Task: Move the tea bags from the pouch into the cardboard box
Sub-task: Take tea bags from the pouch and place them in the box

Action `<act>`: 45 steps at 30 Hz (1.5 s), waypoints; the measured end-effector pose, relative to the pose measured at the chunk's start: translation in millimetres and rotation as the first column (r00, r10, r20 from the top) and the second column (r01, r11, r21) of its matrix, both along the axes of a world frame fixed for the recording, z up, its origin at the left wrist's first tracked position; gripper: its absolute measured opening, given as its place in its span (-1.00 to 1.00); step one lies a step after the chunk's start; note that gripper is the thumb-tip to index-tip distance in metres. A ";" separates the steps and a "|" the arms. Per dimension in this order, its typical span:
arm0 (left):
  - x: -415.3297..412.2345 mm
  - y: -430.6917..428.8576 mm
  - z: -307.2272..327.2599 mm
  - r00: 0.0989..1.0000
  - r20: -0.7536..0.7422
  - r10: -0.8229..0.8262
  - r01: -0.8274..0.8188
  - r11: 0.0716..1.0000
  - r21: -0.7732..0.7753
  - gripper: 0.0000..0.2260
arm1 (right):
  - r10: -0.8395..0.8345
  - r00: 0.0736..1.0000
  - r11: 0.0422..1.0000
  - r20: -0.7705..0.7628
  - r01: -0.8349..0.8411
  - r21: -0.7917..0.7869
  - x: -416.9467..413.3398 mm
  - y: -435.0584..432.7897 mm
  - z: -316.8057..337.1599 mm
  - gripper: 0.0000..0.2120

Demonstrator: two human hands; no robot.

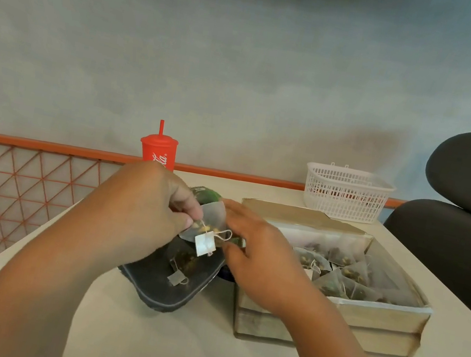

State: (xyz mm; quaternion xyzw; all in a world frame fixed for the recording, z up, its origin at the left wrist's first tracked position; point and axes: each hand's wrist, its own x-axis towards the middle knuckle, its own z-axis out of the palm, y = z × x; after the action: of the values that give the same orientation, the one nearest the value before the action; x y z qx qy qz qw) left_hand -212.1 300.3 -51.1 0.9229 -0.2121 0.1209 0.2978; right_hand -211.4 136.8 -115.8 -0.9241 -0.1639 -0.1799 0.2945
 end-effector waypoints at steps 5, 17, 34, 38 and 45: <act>5.1 -2.2 -2.3 0.998 -0.060 0.012 -0.016 0.998 -0.055 -0.79 | 0.074 0.993 0.995 -0.092 -0.068 0.068 -5.2 0.4 4.0 -0.58; 9.5 -9.1 -14.7 0.997 0.056 -0.050 0.064 0.959 -0.275 -0.74 | 0.026 0.996 0.897 -0.088 0.016 0.441 -11.7 -7.0 16.3 -0.85; 47.3 -0.1 -50.8 0.998 -0.035 0.049 -0.034 0.939 0.341 -0.30 | -0.551 0.828 0.594 -0.104 0.477 0.648 -0.6 -88.3 12.7 -0.80; 49.5 -0.1 -53.6 0.996 0.028 0.083 -0.087 0.947 0.308 -0.39 | -0.510 0.829 0.700 -0.229 0.555 0.448 6.5 -89.2 3.3 -0.60; 45.9 -3.1 -46.3 0.986 0.142 0.091 -0.113 0.981 0.158 -0.52 | -0.509 0.845 0.756 -0.162 0.530 0.384 2.6 -87.4 10.0 -0.61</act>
State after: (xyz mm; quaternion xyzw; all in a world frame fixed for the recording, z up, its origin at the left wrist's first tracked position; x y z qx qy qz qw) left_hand -166.2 297.2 -97.4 0.9438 -0.1934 0.1799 0.1985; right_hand -208.8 49.3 -105.7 -0.8529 0.1479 -0.2630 0.4260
